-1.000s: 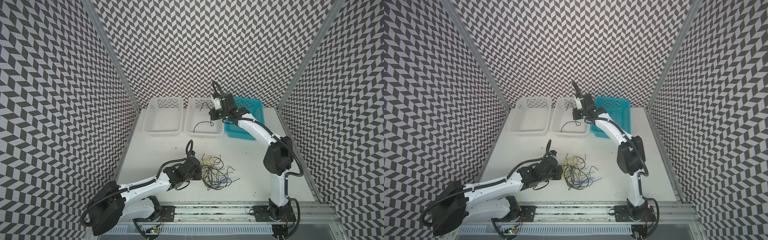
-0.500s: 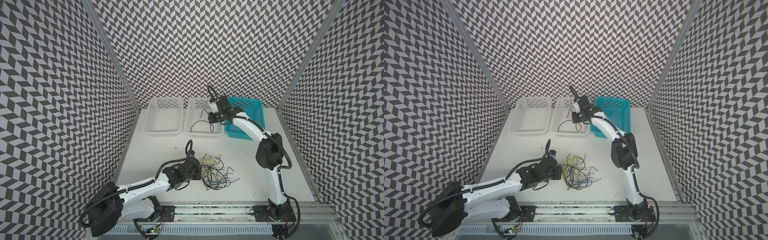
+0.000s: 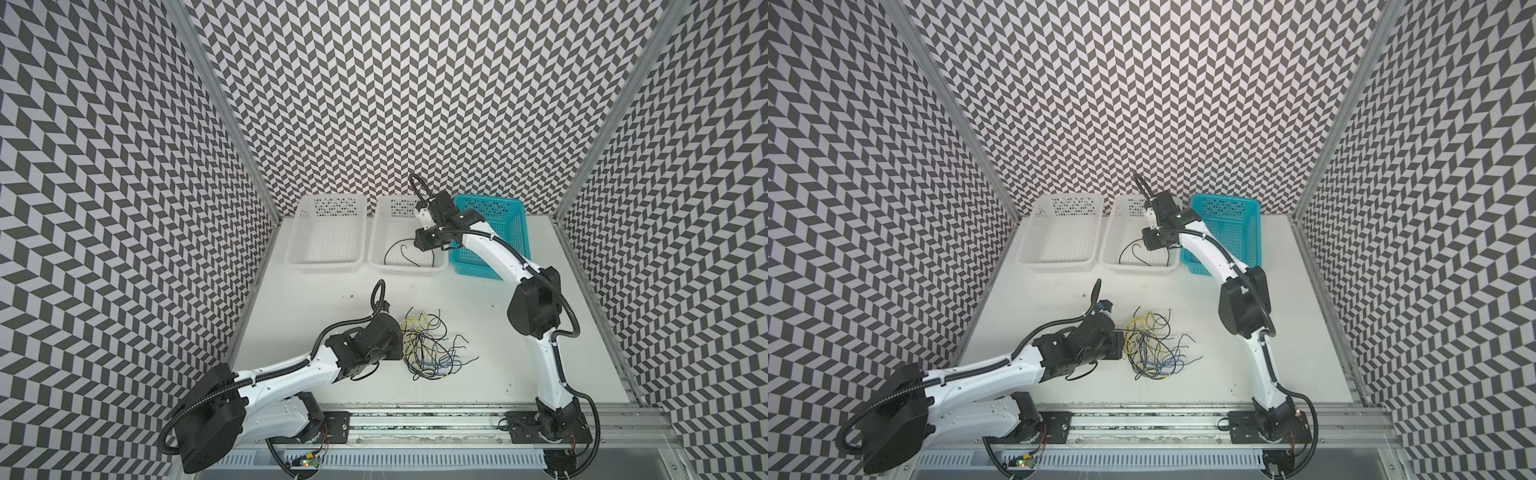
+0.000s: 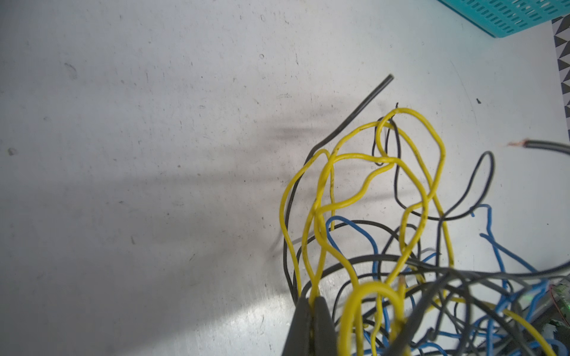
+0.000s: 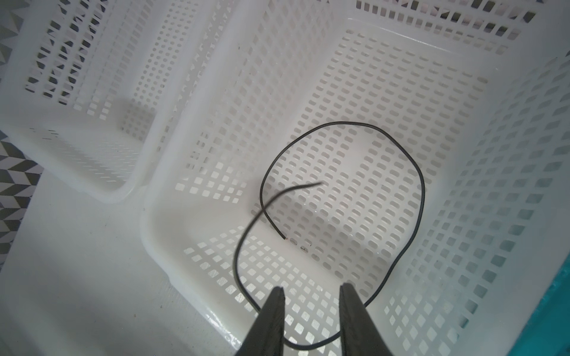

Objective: Untangle the cables
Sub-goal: 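Lower the black wire into the white basket nearest the teal basket and release, then move the right gripper back to the wire pile and grasp a black wire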

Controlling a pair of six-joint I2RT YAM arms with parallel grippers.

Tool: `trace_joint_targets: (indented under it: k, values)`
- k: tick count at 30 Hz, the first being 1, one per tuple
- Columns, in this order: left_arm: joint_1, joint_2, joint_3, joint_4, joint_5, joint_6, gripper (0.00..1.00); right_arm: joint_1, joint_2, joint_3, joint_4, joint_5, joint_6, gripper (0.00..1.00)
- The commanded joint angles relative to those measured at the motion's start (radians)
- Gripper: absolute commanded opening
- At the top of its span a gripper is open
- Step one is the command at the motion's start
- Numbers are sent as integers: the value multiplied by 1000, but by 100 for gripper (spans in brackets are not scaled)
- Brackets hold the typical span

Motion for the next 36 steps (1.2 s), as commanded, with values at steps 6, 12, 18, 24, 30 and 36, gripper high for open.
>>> trace_joint_targets:
  k: [6, 12, 18, 24, 30, 36]
  values:
    - [-5, 7, 8, -3, -24, -5, 0, 8, -164, 25, -86, -14, 3, 40]
    - [-5, 9, 24, 2, -15, -5, 0, 67, -445, -242, -4, -98, 30, 46]
    - [-6, -8, 43, 3, 6, -5, 0, 134, -815, -756, 251, -132, 85, 53]
    - [-6, -39, 61, 8, 25, 7, 0, 209, -1061, -1141, 362, -153, 148, 54]
    - [-6, -63, 35, 49, 41, 30, 0, 239, -1180, -1398, 439, -44, 217, 54]
    - [-6, -79, 32, 55, 41, 37, 0, 241, -1180, -1511, 508, -78, 275, 51]
